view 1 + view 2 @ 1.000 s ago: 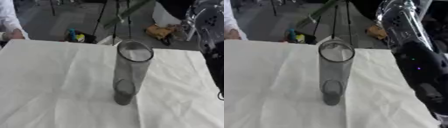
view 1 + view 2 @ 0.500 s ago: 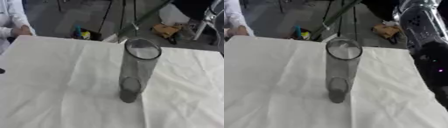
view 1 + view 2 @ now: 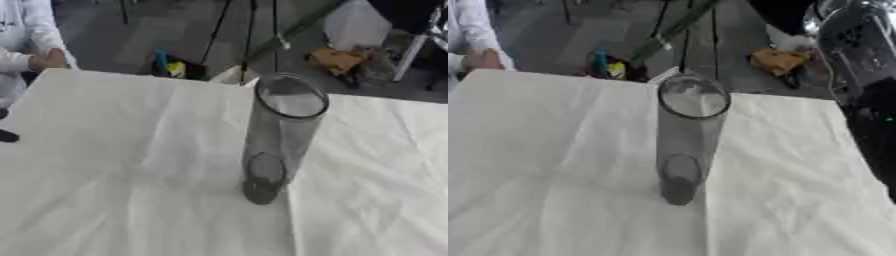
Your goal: Arrange flowers into the vase.
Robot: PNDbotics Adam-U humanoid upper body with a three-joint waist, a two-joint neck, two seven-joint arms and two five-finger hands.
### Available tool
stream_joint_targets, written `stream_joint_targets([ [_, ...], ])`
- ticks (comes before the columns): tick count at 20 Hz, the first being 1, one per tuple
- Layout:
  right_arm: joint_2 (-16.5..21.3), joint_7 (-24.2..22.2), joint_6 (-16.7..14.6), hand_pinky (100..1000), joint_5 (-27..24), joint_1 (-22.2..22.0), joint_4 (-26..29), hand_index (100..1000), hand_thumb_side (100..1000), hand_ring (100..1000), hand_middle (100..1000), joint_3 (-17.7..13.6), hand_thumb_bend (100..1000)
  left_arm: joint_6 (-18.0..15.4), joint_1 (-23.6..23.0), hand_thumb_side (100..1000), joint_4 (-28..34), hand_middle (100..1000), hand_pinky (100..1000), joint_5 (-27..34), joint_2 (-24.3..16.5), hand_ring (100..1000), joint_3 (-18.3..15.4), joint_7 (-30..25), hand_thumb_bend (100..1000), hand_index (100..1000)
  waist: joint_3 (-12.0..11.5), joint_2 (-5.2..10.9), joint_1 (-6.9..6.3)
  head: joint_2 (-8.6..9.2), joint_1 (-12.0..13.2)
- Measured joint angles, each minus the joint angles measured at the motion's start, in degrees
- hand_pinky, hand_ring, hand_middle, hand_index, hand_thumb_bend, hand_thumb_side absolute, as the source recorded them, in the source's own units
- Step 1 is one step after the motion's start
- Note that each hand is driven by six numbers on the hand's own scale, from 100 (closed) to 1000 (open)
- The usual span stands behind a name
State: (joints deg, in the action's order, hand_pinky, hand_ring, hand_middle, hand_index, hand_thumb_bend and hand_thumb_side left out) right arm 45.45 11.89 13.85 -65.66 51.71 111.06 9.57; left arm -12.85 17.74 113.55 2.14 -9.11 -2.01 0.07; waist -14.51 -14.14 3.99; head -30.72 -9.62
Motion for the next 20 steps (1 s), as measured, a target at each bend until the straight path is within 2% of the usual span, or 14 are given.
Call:
stream_joint_targets([
  [7,2.93,-1.53,-1.72,100,3.42,-2.25,0.69,123,138,100,100,0.03,100,0.01,-0.05,1000,0.00,696,548,-0.15,0.00,696,0.00,-0.01,100,899,0.00,0.00,0.00,0.00,0.01],
  [13,4.64,-2.83,-4.45,100,7.71,-4.16,1.39,123,139,100,100,0.09,100,0.03,-0.05,1000,0.00,696,547,-0.18,0.00,696,0.00,-0.03,100,899,-0.13,0.00,0.00,0.00,0.00],
  [14,4.82,-2.92,-5.00,100,8.51,-4.40,1.48,123,102,100,100,0.10,100,0.04,-0.05,1000,0.00,696,547,-0.19,0.00,696,0.00,-0.04,100,898,-0.22,0.00,0.00,0.00,0.00],
  [15,4.91,-3.00,-5.47,100,9.21,-4.52,1.60,123,137,100,100,0.19,100,0.06,-0.06,1000,0.00,696,547,-0.20,0.00,696,0.00,-0.07,100,899,-0.32,0.00,0.00,0.00,-0.01],
  [20,5.96,-3.95,-6.88,100,12.05,-5.63,1.82,123,133,100,100,0.74,100,0.09,-0.09,1000,0.00,696,546,-0.31,0.01,695,0.00,-0.12,100,898,-0.48,-0.03,0.00,0.00,-0.08],
])
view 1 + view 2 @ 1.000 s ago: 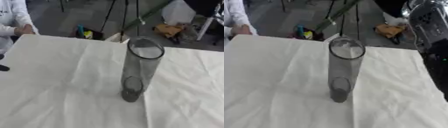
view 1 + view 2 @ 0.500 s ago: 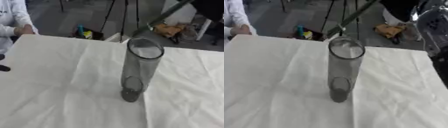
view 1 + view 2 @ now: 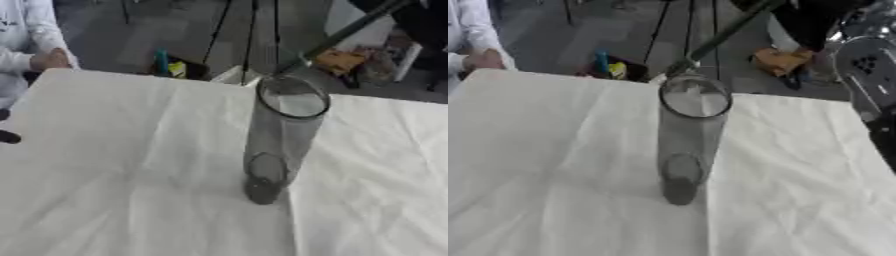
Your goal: Arrange flowers into the vase.
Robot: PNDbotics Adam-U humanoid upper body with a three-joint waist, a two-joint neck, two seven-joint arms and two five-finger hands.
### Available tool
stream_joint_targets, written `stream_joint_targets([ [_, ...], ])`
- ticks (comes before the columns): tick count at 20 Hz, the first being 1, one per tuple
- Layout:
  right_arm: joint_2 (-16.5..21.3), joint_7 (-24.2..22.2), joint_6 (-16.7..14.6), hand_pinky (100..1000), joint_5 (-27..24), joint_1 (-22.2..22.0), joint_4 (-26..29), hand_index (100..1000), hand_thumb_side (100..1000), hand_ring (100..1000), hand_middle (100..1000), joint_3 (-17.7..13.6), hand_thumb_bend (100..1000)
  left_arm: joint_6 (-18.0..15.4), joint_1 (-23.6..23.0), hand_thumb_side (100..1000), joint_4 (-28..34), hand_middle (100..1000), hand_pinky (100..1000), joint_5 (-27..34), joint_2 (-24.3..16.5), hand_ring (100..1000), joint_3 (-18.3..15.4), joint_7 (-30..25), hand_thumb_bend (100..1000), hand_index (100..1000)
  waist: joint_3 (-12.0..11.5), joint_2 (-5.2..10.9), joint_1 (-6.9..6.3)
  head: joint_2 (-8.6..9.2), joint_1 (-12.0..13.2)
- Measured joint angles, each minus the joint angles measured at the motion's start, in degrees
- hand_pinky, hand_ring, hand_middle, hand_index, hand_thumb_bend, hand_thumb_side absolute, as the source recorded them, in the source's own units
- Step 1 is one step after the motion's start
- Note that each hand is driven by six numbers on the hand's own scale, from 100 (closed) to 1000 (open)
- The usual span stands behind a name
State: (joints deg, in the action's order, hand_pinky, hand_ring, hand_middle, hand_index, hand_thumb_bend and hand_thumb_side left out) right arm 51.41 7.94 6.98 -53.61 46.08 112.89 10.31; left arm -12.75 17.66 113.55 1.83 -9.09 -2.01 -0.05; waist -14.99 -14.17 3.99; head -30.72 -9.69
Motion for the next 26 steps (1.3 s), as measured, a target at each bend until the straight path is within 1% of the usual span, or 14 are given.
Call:
stream_joint_targets([
  [5,1.09,-1.17,-0.61,100,2.17,-0.78,0.21,123,129,100,100,0.58,100,-0.01,-0.03,1000,0.00,696,545,-0.42,0.04,695,0.00,-0.06,100,898,-0.36,-0.03,0.00,0.00,-0.19],
  [12,1.90,-2.92,-0.47,100,5.02,-1.82,0.19,123,125,100,100,1.37,100,-0.05,-0.10,1000,0.00,696,543,-0.79,0.11,694,0.00,-0.12,100,898,-0.87,-0.05,0.00,0.01,-0.52],
  [18,2.43,-3.76,-0.82,100,7.04,-2.78,-0.56,124,129,100,100,1.41,100,0.06,-0.10,1000,0.00,696,542,-0.99,0.15,694,0.00,-0.25,100,897,-1.09,-0.38,0.00,0.13,-0.74],
  [26,2.84,-4.14,-1.17,100,8.26,-3.24,-1.53,124,137,100,100,1.40,100,0.14,-0.10,1000,0.00,696,541,-1.14,0.59,693,0.00,-0.33,100,897,-1.28,-0.66,0.00,0.58,-1.00],
])
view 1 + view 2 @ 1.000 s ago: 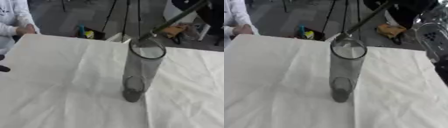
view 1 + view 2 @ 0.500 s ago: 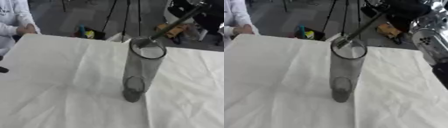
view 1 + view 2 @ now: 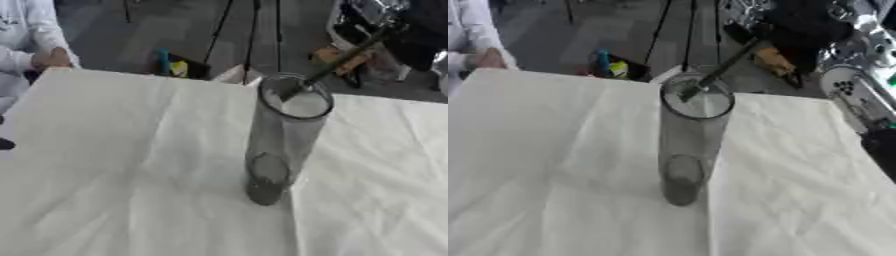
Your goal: Arrange flowers into the vase.
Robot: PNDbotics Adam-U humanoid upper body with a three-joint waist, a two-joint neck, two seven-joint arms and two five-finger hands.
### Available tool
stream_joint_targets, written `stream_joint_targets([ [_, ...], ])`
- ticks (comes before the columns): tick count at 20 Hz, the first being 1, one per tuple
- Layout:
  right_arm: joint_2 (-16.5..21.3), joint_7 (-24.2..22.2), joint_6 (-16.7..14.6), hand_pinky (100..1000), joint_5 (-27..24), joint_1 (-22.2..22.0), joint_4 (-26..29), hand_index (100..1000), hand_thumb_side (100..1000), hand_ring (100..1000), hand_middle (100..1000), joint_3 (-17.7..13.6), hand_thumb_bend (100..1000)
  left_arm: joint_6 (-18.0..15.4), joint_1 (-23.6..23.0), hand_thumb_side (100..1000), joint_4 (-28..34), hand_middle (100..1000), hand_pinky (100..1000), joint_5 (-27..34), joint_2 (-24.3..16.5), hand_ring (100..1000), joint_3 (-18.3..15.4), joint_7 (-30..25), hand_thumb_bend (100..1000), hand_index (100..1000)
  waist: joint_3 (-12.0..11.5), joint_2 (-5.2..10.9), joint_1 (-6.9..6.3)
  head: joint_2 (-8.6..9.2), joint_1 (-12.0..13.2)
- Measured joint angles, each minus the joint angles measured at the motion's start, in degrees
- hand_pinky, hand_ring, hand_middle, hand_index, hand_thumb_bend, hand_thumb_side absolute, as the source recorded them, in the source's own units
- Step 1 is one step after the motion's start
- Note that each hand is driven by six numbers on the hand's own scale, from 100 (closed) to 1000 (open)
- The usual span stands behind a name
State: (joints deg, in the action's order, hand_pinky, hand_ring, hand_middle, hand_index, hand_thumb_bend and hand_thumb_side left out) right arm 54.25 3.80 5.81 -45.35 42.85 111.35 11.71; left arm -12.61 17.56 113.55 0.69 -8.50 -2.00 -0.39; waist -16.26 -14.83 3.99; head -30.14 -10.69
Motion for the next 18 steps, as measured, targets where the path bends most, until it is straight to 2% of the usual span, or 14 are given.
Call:
stream_joint_targets([
  [18,0.19,-1.24,-0.42,100,2.97,-0.01,-3.34,124,156,100,100,-0.03,100,0.00,-0.01,1000,0.00,696,538,-0.25,0.06,690,0.01,-0.09,100,894,-1.01,-1.09,0.04,1.14,-1.02],
])
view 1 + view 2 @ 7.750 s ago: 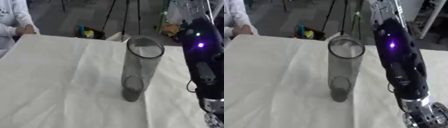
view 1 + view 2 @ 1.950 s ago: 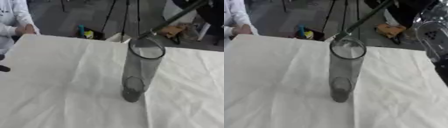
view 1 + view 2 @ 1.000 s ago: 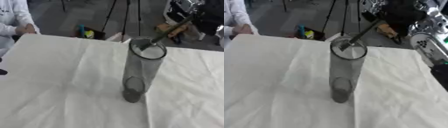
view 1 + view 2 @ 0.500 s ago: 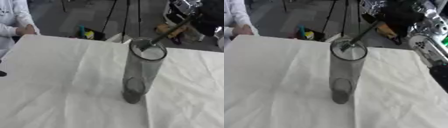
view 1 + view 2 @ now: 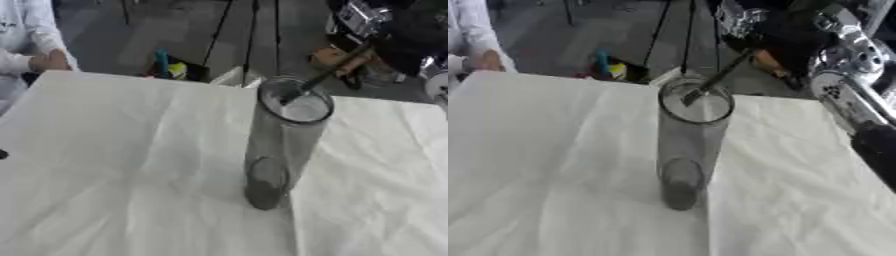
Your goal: Arrange flowers into the vase.
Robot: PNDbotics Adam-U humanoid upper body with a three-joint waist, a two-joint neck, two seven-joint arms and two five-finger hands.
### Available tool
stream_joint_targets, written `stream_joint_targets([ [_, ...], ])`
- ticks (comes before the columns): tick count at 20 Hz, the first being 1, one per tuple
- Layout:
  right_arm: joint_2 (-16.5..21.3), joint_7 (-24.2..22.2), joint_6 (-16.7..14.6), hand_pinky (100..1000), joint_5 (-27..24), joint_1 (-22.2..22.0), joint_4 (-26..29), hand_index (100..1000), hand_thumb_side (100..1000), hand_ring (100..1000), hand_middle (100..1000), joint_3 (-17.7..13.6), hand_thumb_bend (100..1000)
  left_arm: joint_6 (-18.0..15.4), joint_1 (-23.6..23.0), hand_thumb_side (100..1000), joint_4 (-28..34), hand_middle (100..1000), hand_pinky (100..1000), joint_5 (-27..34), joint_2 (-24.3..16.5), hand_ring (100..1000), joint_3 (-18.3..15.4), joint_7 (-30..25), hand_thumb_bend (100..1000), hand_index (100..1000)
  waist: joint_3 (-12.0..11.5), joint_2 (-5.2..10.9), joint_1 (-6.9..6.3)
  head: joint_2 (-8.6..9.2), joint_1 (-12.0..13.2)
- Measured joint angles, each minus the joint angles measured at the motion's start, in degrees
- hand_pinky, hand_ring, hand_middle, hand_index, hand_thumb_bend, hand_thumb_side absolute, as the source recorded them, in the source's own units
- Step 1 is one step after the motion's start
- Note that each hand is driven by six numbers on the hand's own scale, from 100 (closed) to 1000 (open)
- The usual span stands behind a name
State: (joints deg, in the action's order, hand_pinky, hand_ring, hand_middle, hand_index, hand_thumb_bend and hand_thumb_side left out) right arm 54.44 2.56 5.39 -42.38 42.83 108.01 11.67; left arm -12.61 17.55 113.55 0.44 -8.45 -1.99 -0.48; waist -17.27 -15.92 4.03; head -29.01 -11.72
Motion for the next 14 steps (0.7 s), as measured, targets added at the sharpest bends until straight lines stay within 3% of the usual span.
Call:
stream_joint_targets([
  [14,0.00,-1.85,-0.81,100,3.57,0.12,-2.65,127,179,100,100,0.04,100,0.16,0.00,1000,0.00,696,537,-0.32,0.48,689,0.00,-0.28,100,894,-0.41,-0.70,0.33,0.84,-0.41],
])
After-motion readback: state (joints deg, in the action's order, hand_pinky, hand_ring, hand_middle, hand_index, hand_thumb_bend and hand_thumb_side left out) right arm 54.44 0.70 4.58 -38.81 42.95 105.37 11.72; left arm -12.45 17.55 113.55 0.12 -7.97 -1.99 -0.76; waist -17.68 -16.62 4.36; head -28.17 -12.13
